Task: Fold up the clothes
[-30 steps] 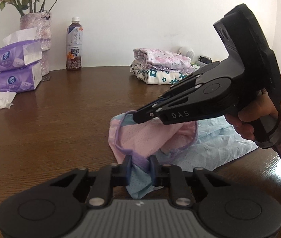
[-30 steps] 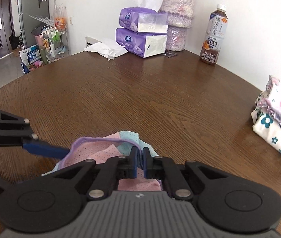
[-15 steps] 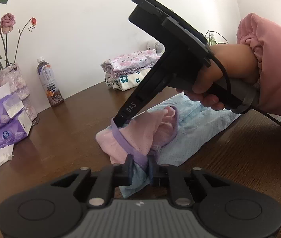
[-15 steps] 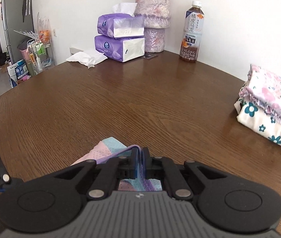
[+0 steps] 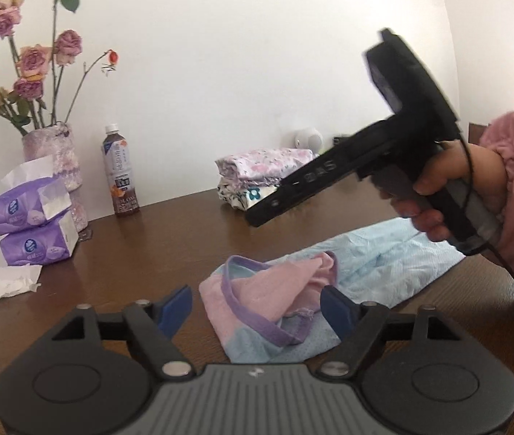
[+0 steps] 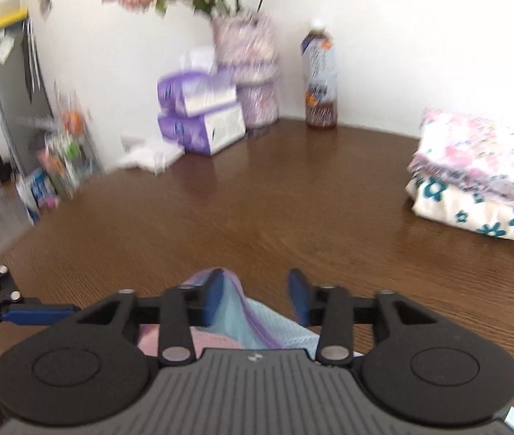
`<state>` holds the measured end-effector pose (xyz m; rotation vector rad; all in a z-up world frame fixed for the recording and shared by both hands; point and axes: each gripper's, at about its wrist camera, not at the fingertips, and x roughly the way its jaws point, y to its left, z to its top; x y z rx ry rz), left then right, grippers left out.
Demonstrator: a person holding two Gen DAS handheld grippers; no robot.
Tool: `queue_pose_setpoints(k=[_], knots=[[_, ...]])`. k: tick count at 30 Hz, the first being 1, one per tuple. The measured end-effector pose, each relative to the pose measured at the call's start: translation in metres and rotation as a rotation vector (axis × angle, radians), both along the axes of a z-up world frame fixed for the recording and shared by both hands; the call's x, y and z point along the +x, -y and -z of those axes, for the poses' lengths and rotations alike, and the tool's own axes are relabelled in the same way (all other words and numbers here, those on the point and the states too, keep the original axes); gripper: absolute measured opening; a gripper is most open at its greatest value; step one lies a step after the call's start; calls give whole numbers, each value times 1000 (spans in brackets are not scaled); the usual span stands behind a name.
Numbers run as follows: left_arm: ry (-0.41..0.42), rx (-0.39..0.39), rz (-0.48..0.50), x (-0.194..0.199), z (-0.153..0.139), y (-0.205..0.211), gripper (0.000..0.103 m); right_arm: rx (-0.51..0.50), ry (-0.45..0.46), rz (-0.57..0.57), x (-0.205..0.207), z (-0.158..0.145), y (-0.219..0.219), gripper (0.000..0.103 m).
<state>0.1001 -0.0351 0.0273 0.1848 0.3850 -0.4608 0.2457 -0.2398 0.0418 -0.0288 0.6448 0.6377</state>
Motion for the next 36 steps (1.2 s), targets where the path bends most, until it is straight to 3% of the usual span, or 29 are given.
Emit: queue_pose_setpoints(k=[2, 5, 7, 10, 14, 18, 22, 24, 25, 27, 28, 34, 36], knots=[[-15, -30, -10, 3, 0, -5, 70, 32, 36, 4, -15, -8, 9, 44], [-66, -32, 25, 9, 5, -2, 43, 57, 59, 10, -34, -10, 18, 44], [-99, -29, 47, 13, 9, 2, 34, 57, 58, 16, -43, -5, 20, 42], [-146, -19, 76, 20, 15, 9, 30, 30, 14, -4, -49, 9, 18, 11], [-173, 9, 86, 23, 21, 14, 30, 9, -27, 1, -51, 27, 17, 10], [-180, -21, 76, 25, 21, 9, 31, -18, -55, 7, -49, 38, 13, 10], [-114, -103, 37, 15, 7, -7, 54, 24, -47, 30, -57, 34, 20, 10], [-73, -184, -18, 8, -6, -24, 69, 85, -5, 52, -70, 20, 30, 13], [-78, -226, -46, 9, -9, -32, 77, 107, 22, 69, -78, 13, 36, 16], [-90, -312, -103, 9, -14, -47, 80, 128, 69, 105, -96, 3, 47, 29], [-97, -352, -129, 9, -17, -54, 80, 128, 84, 118, -103, 0, 51, 44], [-202, -482, -177, 2, -5, -68, 91, 71, 89, 169, -135, 10, 60, 84], [-237, -470, -183, 2, 1, -61, 91, 52, 76, 192, -139, 16, 62, 89]])
